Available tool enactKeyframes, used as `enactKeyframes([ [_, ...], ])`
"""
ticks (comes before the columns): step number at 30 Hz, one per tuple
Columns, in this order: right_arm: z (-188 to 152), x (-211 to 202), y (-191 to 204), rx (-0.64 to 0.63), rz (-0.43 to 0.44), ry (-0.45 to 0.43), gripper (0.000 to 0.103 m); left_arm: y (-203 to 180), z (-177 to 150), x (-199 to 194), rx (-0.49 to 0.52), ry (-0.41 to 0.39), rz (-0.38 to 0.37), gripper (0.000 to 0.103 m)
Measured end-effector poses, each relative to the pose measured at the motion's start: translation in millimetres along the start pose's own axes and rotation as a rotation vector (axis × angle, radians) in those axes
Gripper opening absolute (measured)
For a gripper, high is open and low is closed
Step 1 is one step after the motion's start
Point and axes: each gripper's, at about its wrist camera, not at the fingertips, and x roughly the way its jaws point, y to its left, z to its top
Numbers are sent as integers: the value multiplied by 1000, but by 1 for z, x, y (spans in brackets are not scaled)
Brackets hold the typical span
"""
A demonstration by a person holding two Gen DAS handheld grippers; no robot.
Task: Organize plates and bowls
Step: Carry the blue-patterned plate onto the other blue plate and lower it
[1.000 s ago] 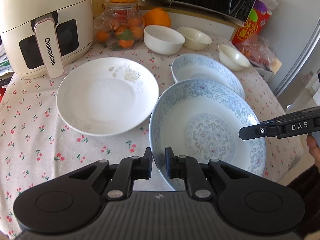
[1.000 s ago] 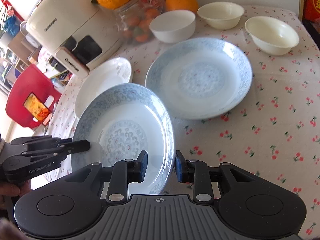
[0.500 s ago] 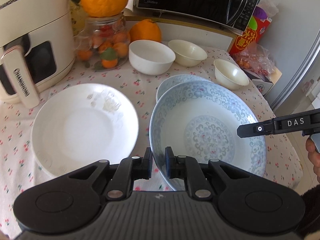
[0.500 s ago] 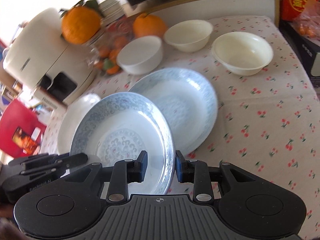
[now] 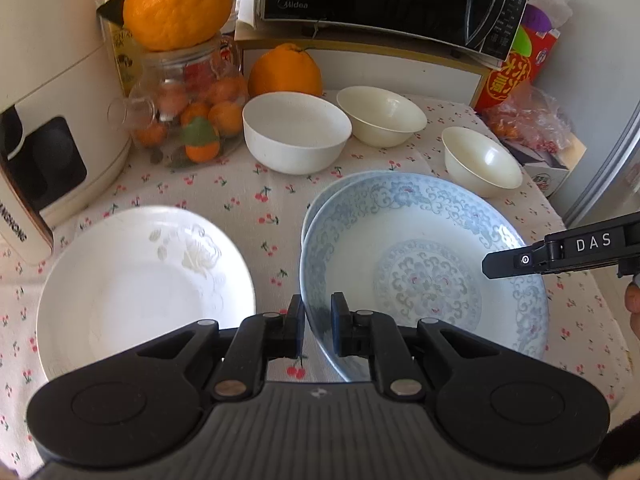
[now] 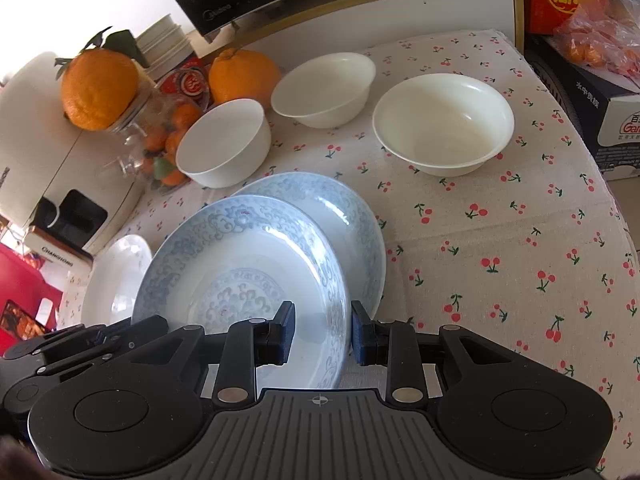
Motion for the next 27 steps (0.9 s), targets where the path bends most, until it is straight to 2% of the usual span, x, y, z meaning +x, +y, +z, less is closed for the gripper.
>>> enactKeyframes([
  [13, 3, 7, 5, -24, -71, -15, 28, -18, 7, 13, 70, -9, 105, 13],
  [27, 4, 12, 6, -71, -152, -28, 29, -45, 6, 27, 243, -34, 216, 14],
])
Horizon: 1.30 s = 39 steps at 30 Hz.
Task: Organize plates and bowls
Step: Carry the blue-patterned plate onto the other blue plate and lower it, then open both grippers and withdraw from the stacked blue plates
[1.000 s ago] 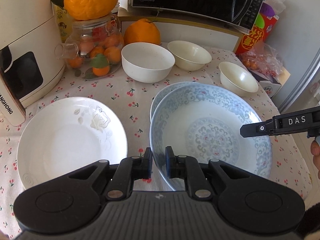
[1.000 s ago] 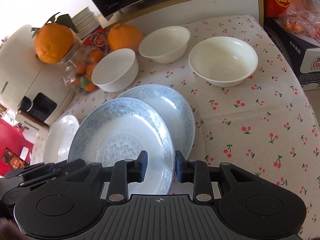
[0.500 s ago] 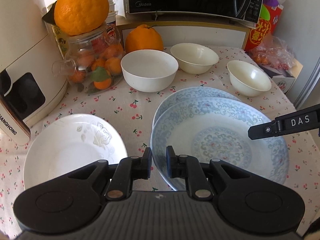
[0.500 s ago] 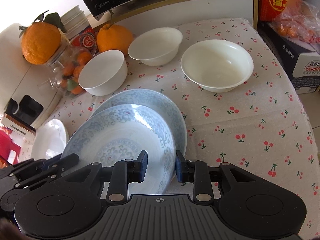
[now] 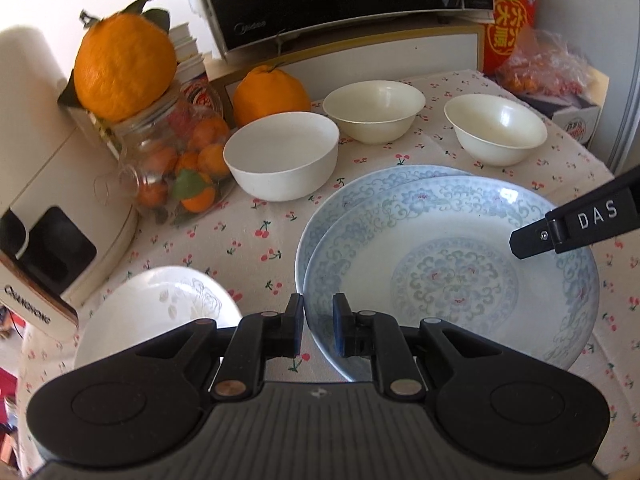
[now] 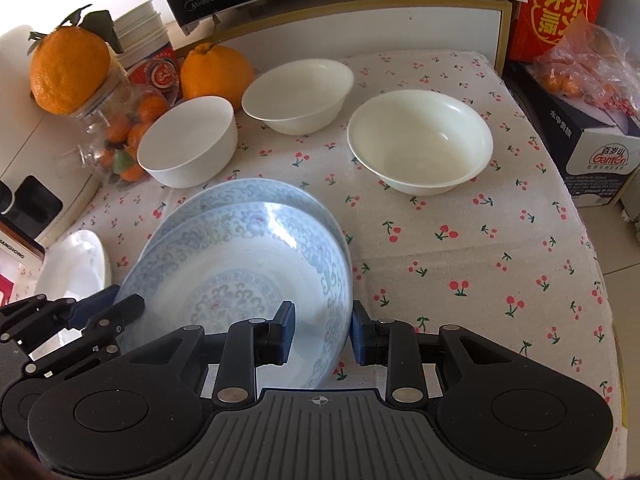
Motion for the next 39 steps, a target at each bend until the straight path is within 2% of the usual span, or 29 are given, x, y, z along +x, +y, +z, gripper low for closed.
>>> enactKeyframes([
  [7, 0, 1, 3, -14, -12, -7, 28, -1, -1, 2, 5, -6, 7, 14],
  [12, 1, 3, 0, 17, 0, -6, 30, -1, -2, -1, -11, -9, 0, 21],
  [19, 2, -2, 0, 16, 14, -29, 32, 2, -1, -4, -28, -12, -9, 23],
  [22, 3, -3, -1, 20, 18, -29, 32, 5, -1, -4, -42, -6, -22, 27],
  [25, 3, -4, -2, 27, 27, -30, 40, 7, -1, -4, -57, 2, -39, 37],
  [27, 3, -5, -2, 30, 31, -33, 51, 8, -2, -4, -68, 5, -54, 49],
  [28, 3, -6, -2, 30, 32, -35, 53, 9, -2, -5, -75, 6, -63, 53],
  [30, 3, -7, -2, 30, 33, -40, 60, 11, -1, -6, -89, 6, -88, 70],
  [36, 5, -12, -3, 33, 42, -54, 75, 15, -1, -11, -118, 9, -148, 88],
  [39, 6, -14, -2, 31, 46, -59, 80, 21, -3, -12, -151, 21, -180, 93],
])
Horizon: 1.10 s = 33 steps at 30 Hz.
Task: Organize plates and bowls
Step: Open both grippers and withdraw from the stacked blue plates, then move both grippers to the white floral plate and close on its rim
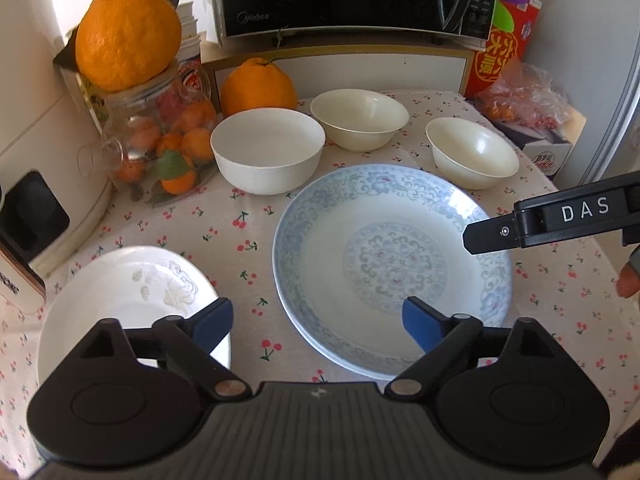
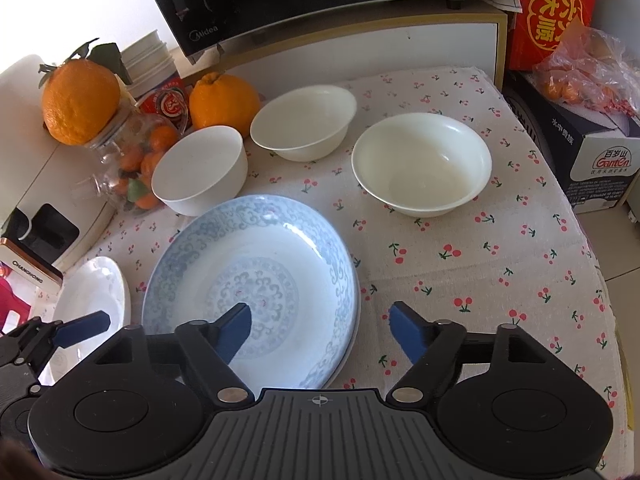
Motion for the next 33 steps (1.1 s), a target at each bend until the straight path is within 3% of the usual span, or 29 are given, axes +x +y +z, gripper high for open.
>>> enactKeyframes([
  [10, 5, -4, 16, -16, 23, -33, 90, 41, -4, -8, -189, 23, -55, 100],
  [20, 16, 2, 56, -59, 93, -56, 92, 76, -9, -26, -250, -4, 45, 103],
  [33, 15, 35, 131, -220, 284, -31, 92, 139, -33, -38, -397, 2, 142, 103],
])
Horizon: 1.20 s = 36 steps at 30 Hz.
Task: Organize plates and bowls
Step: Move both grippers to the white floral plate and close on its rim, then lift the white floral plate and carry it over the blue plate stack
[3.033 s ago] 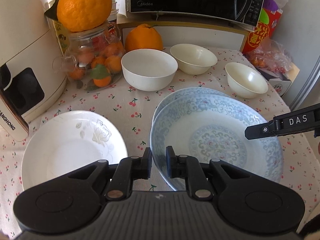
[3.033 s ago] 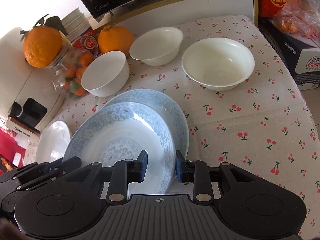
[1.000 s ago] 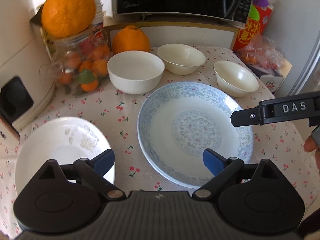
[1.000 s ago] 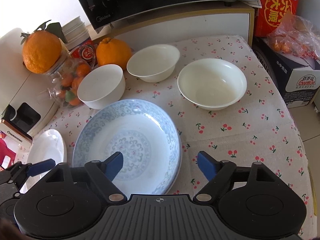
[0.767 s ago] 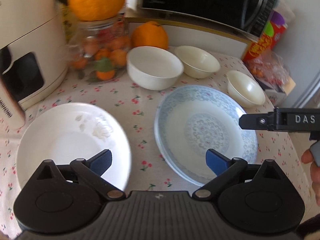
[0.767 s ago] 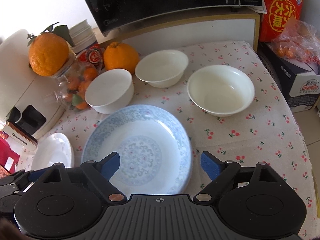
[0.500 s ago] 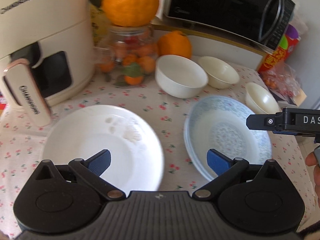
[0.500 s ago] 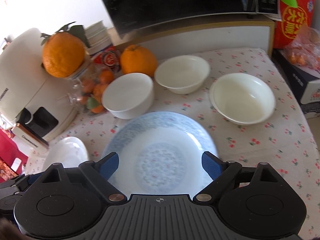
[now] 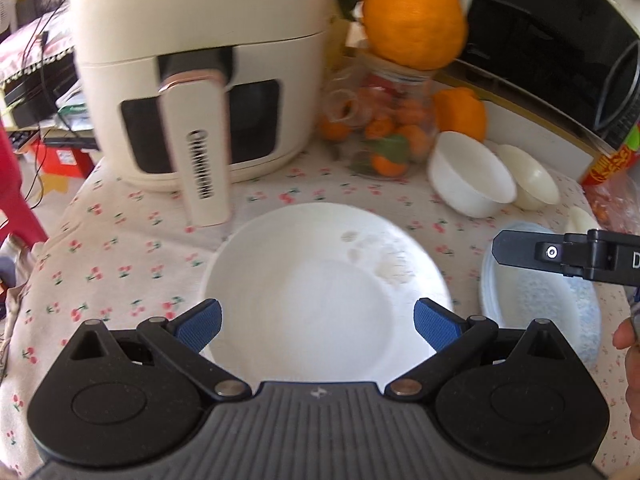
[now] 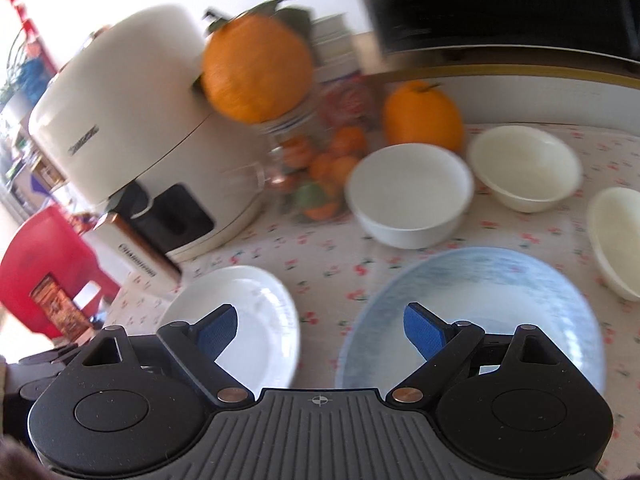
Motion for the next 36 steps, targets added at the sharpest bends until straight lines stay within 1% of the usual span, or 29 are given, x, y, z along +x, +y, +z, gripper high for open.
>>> enactKeyframes([
  [3, -2, 15, 8, -36, 36, 18, 92, 14, -5, 7, 1, 5, 17, 102],
  [5, -3, 24, 11, -42, 65, 32, 92, 22, -8, 12, 3, 15, 19, 99],
  [8, -5, 38, 11, -12, 111, 53, 92, 33, -14, 17, -6, 32, 11, 89],
  [10, -7, 45, 12, 2, 128, 62, 91, 40, -18, 19, -17, 44, -12, 85],
  [13, -9, 52, 14, -2, 125, 70, 90, 46, -21, 21, -30, 63, -36, 76],
  [15, -10, 55, 15, -13, 116, 72, 88, 48, -22, 22, -35, 75, -48, 69],
  [16, -11, 55, 16, -24, 112, 68, 87, 49, -22, 22, -35, 79, -50, 67],
  [19, -12, 56, 17, -33, 115, 75, 77, 49, -23, 22, -25, 71, -46, 62],
  [21, -13, 59, 17, -32, 114, 82, 67, 50, -23, 21, -27, 69, -49, 53],
  [22, -13, 60, 18, -36, 110, 85, 65, 50, -23, 21, -29, 68, -51, 51],
  [24, -15, 62, 19, -41, 105, 91, 56, 50, -23, 21, -32, 69, -56, 43],
  [25, -15, 63, 19, -41, 102, 96, 53, 50, -23, 21, -32, 69, -57, 41],
  [27, -17, 65, 20, -46, 92, 102, 45, 49, -23, 21, -29, 68, -56, 34],
  [29, -19, 66, 22, -62, 73, 98, 41, 49, -24, 21, -29, 66, -53, 28],
  [31, -20, 65, 21, -65, 63, 92, 38, 50, -24, 21, -32, 61, -47, 26],
  [33, -20, 65, 20, -60, 52, 85, 30, 52, -23, 21, -43, 61, -47, 24],
  [36, -19, 65, 16, -40, 46, 81, 23, 53, -23, 20, -53, 55, -42, 20],
])
